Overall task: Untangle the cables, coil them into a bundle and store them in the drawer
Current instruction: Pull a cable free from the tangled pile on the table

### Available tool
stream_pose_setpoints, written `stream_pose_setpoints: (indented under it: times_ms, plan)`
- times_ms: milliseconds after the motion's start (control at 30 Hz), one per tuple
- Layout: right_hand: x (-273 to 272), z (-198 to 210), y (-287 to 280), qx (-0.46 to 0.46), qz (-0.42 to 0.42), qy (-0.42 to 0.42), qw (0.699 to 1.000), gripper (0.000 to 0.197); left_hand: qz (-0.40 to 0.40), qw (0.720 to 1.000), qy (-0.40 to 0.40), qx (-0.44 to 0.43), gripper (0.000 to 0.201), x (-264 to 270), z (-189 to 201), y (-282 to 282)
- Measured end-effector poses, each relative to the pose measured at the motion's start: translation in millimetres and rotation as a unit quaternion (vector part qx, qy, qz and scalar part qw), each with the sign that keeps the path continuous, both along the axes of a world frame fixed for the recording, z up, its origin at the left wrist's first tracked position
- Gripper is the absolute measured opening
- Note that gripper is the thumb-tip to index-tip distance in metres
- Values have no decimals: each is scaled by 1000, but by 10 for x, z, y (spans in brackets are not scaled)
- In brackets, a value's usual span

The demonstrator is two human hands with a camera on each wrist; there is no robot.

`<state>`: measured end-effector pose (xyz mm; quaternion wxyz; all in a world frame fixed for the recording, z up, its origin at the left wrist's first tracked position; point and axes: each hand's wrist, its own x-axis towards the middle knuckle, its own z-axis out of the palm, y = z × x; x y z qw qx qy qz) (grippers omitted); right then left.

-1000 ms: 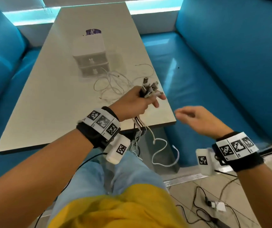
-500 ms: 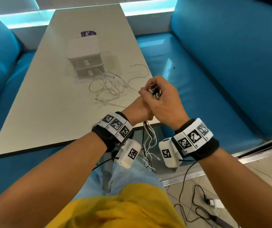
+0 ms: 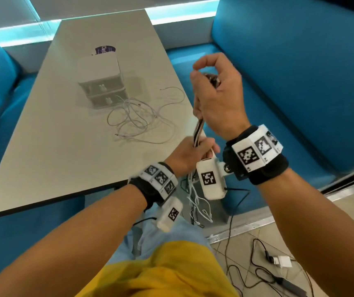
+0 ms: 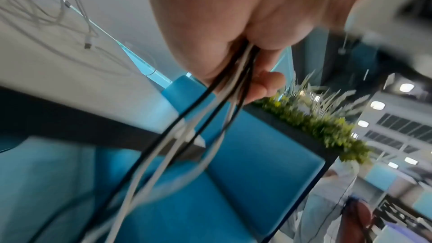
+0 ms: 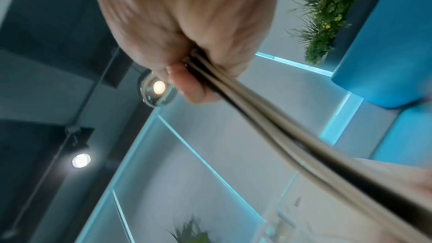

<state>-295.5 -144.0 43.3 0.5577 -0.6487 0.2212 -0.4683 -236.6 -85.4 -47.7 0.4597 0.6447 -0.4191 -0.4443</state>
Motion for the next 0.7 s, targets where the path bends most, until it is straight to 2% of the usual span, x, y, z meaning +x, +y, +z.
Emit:
stream_pose_setpoints:
  times_ms: [100, 167, 200, 267, 300, 400, 433, 467, 533, 567, 700]
  plan:
    - [-37, 79, -55, 27, 44, 9, 999, 16, -51, 997, 3, 58, 53, -48, -280, 74]
    - [-74, 69, -46, 47, 39, 20, 998, 17, -99, 988, -28, 112, 59, -89, -445, 77]
    - [-95, 83, -49, 52, 31, 17, 998, 17, -127, 980, -59, 143, 50, -103, -529, 75]
    - [-150, 167, -93, 51, 24, -1, 998, 18, -167, 958, -146, 179, 15, -84, -688, 32]
    - [-183, 223, -128, 47, 29, -8, 998, 19, -189, 949, -164, 194, 6, -37, -754, -2]
    - [-271, 286, -191, 25, 53, 21, 998, 19, -234, 938, -164, 197, 49, 93, -1145, -232]
    - [-295, 269, -201, 13, 54, 42, 998, 19, -245, 933, -177, 193, 59, 53, -1034, -255]
    - [-321, 241, -213, 3, 53, 64, 997, 18, -248, 938, -160, 181, 58, 14, -803, -237]
    - [-373, 166, -264, -21, 37, 106, 993, 17, -250, 952, -102, 147, 34, -26, -439, -249]
    - [-399, 125, -293, -37, 23, 130, 991, 16, -248, 959, -74, 114, 28, -14, -306, -264]
    - [-419, -94, -265, -83, -8, 186, 979, 15, -158, 986, -33, -46, 29, -7, 194, -282]
